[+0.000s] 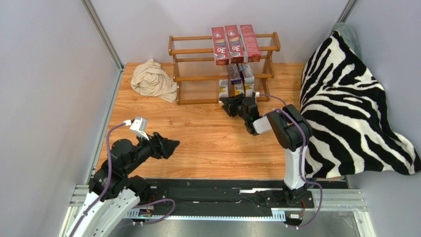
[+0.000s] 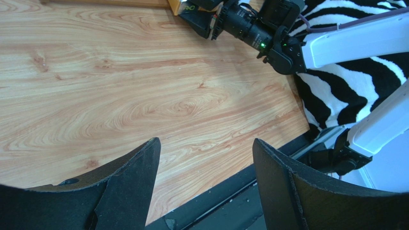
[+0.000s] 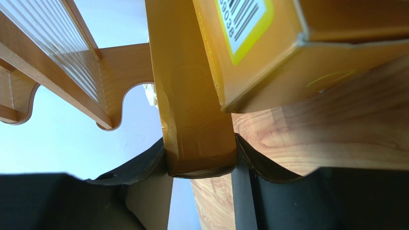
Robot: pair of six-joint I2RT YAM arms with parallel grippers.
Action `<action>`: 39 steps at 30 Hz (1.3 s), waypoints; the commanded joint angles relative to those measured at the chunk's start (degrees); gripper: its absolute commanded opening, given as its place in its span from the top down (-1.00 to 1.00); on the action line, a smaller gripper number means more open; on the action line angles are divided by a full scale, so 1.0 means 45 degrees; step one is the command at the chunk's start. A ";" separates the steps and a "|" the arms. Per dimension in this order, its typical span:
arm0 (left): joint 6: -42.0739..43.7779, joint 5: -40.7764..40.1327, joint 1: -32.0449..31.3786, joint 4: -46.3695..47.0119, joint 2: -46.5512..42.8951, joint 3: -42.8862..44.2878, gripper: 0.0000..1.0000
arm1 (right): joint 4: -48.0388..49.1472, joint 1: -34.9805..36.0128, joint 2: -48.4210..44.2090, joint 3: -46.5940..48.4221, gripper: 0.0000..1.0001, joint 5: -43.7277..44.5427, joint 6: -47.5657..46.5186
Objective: Place and organize the toothpastes onto the shelf
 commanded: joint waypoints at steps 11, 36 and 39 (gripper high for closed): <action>0.0132 0.0645 0.0045 0.0701 0.0100 -0.0160 -0.56 | -0.0443 -0.0183 -0.0644 -0.0063 -0.60 -0.0155 -0.0382; 0.0386 0.0685 0.0045 0.0779 0.0549 0.0034 -0.60 | -0.1362 0.0207 -0.4276 -0.3322 -1.00 -0.1089 -0.2238; 0.0522 0.0470 0.0045 0.0603 0.0491 0.0210 -0.64 | -0.1887 0.0266 -0.5212 -0.3753 -1.00 -0.1558 -0.2940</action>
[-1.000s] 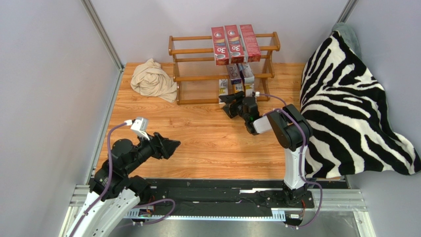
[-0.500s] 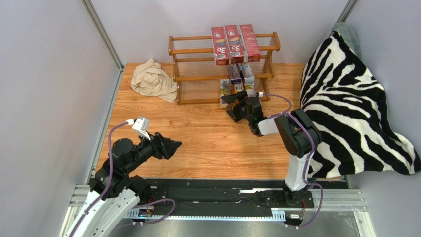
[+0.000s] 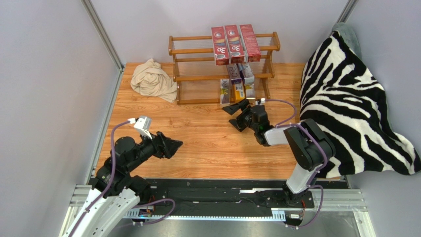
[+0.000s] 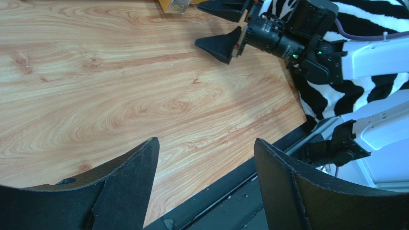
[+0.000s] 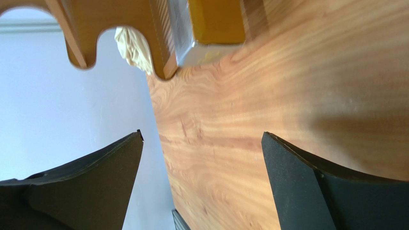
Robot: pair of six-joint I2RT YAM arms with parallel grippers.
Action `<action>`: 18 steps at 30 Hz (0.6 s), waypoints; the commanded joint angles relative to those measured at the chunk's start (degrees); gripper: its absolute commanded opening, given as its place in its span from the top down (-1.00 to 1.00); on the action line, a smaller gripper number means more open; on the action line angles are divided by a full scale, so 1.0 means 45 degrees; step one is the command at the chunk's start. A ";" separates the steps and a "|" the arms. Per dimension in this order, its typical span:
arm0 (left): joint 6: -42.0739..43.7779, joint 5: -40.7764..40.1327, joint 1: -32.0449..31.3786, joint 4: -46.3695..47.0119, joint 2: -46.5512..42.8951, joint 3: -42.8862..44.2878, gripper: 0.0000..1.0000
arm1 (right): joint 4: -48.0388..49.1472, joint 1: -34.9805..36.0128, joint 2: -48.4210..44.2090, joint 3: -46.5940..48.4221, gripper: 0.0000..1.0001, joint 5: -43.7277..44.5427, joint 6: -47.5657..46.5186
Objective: Place and organize the toothpastes onto the shelf
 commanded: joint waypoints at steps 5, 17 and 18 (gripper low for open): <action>0.0484 -0.0566 0.0045 -0.0091 0.0097 0.0746 -0.98 | -0.2997 0.0398 -0.4669 -0.1198 -1.00 0.0230 -0.2738; 0.1109 -0.1152 0.0045 -0.0619 0.1444 0.2542 -0.98 | -1.2216 0.0418 -1.2606 0.0417 -1.00 0.5166 -0.7502; 0.1168 -0.1365 0.0045 -0.0678 0.1523 0.2679 -0.98 | -1.3111 0.0418 -1.2938 0.0693 -1.00 0.5502 -0.7720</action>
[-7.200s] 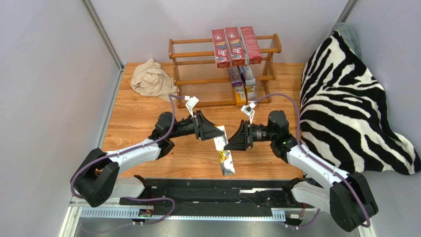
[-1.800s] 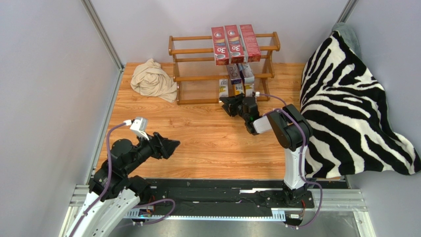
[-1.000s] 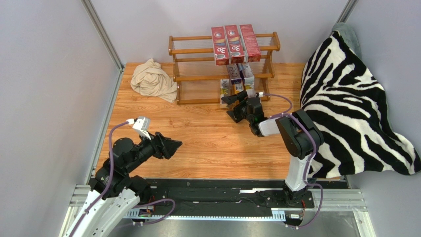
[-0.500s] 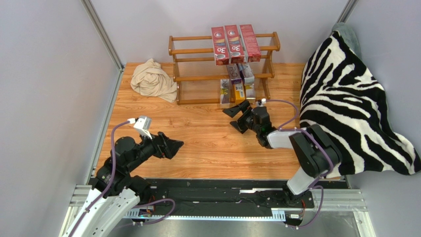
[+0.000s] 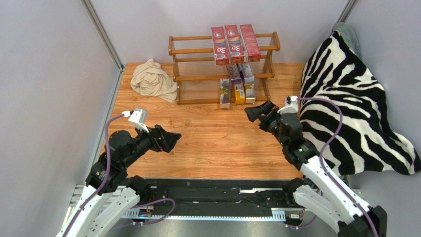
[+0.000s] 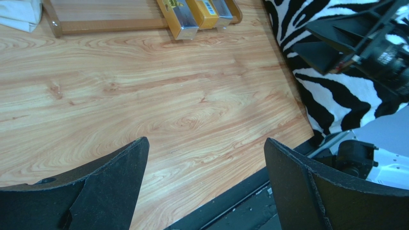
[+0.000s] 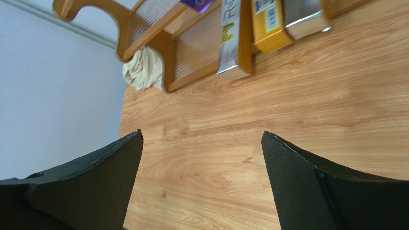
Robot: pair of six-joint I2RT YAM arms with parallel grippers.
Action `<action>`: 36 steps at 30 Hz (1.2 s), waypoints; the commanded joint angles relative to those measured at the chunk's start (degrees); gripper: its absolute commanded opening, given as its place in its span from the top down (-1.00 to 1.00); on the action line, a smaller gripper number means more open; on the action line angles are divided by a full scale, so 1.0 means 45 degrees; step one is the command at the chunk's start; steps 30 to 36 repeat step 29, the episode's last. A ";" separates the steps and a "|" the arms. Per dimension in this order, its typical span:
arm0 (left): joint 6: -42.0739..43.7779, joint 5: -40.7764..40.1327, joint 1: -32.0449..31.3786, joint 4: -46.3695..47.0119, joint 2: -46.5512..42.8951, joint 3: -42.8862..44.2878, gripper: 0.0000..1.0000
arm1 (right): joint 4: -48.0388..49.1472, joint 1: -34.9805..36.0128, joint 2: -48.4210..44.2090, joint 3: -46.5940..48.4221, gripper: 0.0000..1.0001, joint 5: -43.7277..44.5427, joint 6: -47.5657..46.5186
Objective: Place and organize the toothpastes onto the shelf
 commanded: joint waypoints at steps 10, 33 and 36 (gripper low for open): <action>0.0874 -0.1337 0.0045 -0.1261 0.1110 0.2451 -0.98 | -0.6528 0.0020 -0.3632 0.3001 -1.00 0.6389 -0.4655; 0.1343 -0.0380 0.0045 -0.0695 0.0388 0.2373 -0.98 | -0.6217 0.0020 -0.4453 0.2494 -1.00 0.6118 -0.5202; 0.1343 -0.0380 0.0045 -0.0695 0.0388 0.2373 -0.98 | -0.6217 0.0020 -0.4453 0.2494 -1.00 0.6118 -0.5202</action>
